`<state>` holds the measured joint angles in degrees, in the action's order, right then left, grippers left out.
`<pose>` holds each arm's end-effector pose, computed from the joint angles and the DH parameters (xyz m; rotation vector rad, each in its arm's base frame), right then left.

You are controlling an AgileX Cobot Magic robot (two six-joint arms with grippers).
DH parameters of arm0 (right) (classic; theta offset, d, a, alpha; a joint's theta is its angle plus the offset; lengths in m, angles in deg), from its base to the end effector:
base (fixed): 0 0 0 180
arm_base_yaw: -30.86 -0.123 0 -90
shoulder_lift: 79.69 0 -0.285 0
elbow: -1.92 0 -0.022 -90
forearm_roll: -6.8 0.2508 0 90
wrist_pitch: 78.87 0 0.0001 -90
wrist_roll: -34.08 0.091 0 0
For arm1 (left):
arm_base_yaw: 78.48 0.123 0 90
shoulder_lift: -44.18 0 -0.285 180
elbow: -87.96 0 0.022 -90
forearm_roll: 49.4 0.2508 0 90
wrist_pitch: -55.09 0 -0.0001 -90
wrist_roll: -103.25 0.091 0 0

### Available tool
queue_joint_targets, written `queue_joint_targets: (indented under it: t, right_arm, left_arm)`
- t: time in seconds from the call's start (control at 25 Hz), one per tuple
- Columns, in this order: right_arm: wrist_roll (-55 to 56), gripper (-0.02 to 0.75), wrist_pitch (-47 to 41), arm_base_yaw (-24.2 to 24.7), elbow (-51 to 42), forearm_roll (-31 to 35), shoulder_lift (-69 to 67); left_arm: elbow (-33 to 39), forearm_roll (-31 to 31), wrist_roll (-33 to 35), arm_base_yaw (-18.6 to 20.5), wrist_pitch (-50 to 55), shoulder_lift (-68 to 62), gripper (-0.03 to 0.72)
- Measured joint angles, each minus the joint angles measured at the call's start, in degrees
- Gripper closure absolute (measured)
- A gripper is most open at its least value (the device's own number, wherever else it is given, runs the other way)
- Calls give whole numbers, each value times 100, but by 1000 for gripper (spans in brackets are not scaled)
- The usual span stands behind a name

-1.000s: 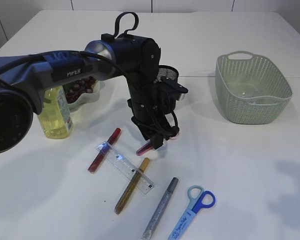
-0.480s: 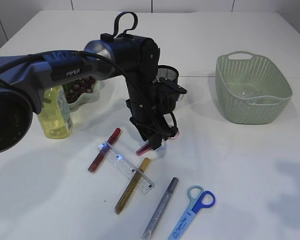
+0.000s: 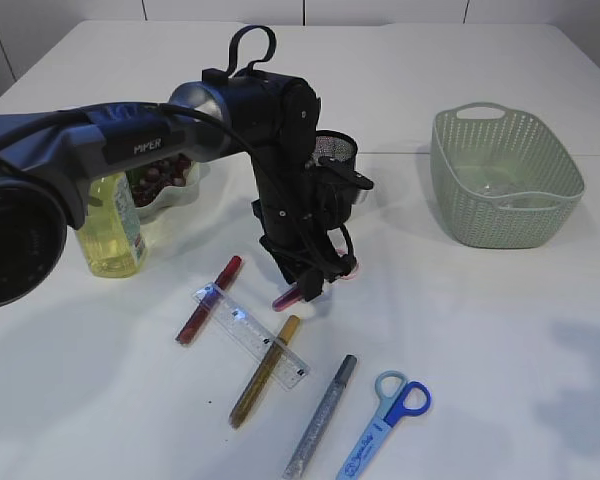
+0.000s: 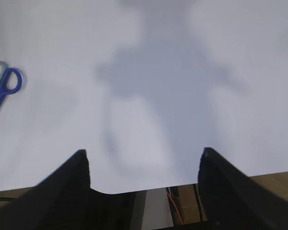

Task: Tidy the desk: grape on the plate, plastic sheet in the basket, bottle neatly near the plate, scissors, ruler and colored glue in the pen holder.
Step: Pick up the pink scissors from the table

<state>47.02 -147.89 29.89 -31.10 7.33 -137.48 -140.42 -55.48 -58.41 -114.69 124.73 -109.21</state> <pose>0.1304 0.0030 0.2971 0.2936 2.7769 0.0729 0.4072 -0.3093 0.1168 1.3583 2.7422 -0.1753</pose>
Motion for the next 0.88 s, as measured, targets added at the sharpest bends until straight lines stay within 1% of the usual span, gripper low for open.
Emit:
queue_joint_targets:
  t: [0.88]
  right_arm:
    - [-13, 193, 0, 0, 0, 0, 0]
  left_arm:
    - [0, 11, 0, 0, 0, -26, 419]
